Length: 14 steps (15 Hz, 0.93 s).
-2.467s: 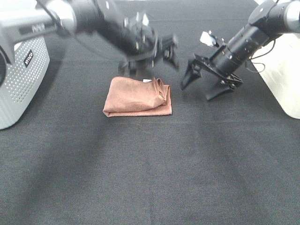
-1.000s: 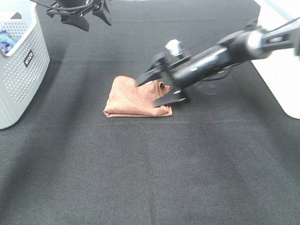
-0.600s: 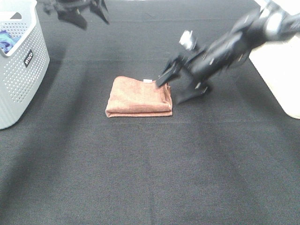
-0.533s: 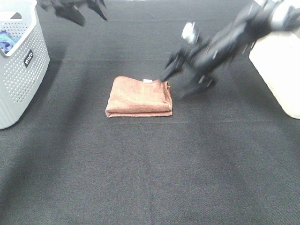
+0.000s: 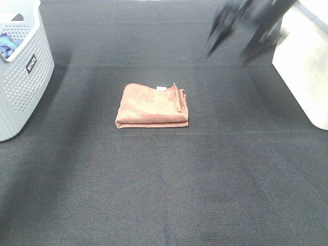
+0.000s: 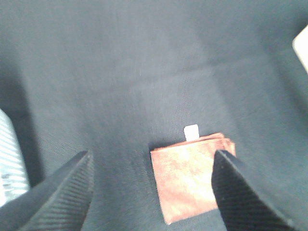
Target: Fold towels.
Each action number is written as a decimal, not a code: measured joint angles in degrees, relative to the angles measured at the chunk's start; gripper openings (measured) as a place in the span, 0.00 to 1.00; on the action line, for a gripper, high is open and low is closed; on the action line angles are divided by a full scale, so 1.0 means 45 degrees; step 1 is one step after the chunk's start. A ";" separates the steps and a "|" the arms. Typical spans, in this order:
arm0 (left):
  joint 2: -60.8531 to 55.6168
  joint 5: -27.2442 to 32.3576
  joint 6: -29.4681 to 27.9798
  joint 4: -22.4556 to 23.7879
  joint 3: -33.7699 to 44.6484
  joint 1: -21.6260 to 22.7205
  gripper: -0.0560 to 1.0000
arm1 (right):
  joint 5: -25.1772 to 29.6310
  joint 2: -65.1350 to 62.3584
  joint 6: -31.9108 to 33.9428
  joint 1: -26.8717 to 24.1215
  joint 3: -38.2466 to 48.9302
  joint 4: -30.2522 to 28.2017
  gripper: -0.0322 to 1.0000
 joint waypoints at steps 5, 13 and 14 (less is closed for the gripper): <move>-0.4469 0.0000 0.0102 0.1324 0.5551 -0.0025 0.68 | 0.0064 -0.4062 0.0178 0.0000 0.2941 -0.1273 0.85; -1.3547 0.0013 0.0102 0.1553 1.6514 -0.0025 0.68 | -0.0751 -1.0619 0.0267 0.0000 1.0657 -0.1541 0.85; -1.4859 0.0025 0.0102 0.1553 1.7673 -0.0025 0.68 | -0.0840 -1.1650 0.0267 0.0000 1.1637 -0.1592 0.85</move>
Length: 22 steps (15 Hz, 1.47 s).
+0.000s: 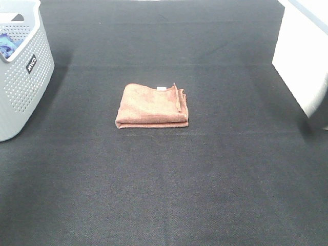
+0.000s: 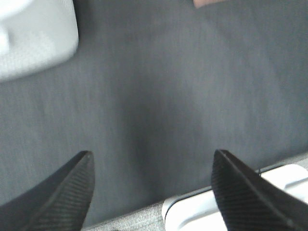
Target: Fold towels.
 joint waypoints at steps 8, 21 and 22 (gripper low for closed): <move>-0.9460 -0.0955 0.0573 0.0000 0.4698 0.0000 0.68 | -0.0204 -0.8391 0.0013 0.0000 0.4316 -0.2024 0.85; -0.9728 -0.2012 0.2534 -0.0738 0.5691 0.0000 0.68 | -0.0815 -0.9715 0.0013 0.0000 0.4647 -0.2114 0.85; -0.9728 -0.2012 0.2546 -0.0738 0.5691 0.0000 0.68 | -0.0815 -0.9715 0.0013 0.0000 0.4647 -0.2114 0.85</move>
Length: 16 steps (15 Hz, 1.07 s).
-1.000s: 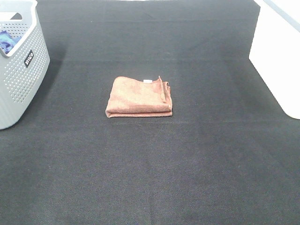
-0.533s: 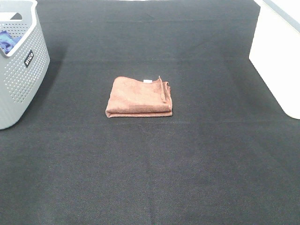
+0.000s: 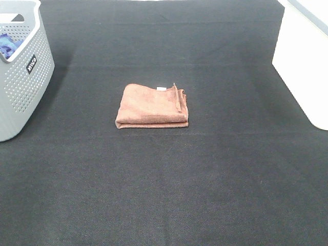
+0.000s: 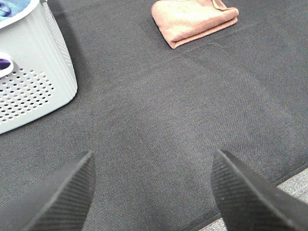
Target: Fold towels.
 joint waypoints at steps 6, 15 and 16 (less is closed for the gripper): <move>0.0000 0.0000 0.0000 -0.0013 0.0000 0.0000 0.68 | 0.0000 -0.0013 0.0000 0.0000 0.0000 0.0000 0.85; 0.0000 0.0000 0.0000 -0.0025 0.0000 0.2355 0.68 | -0.0013 -0.2687 0.0000 -0.1222 0.0000 0.0140 0.85; -0.0013 0.0000 0.0000 -0.0025 0.0000 0.2355 0.68 | -0.0013 -0.3018 0.0000 -0.1222 0.0000 0.0140 0.85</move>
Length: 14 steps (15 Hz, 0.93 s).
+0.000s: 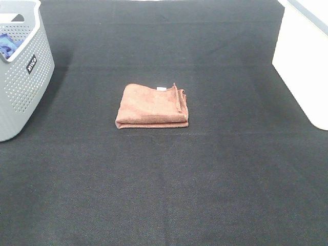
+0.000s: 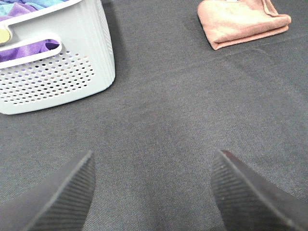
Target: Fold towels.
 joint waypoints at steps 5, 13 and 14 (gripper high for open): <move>-0.0968 0.0000 0.0000 0.0000 0.0000 0.0000 0.68 | 0.0000 -0.0280 0.0000 0.0000 0.0000 0.0064 0.85; -0.1006 0.0000 0.0000 0.0000 0.0000 -0.0038 0.68 | 0.0000 -0.0280 0.0000 0.0000 0.0000 0.0051 0.85; -0.1006 0.0000 0.0000 0.0000 0.0000 -0.0038 0.68 | 0.0000 -0.0280 0.0000 0.0000 0.0000 0.0051 0.85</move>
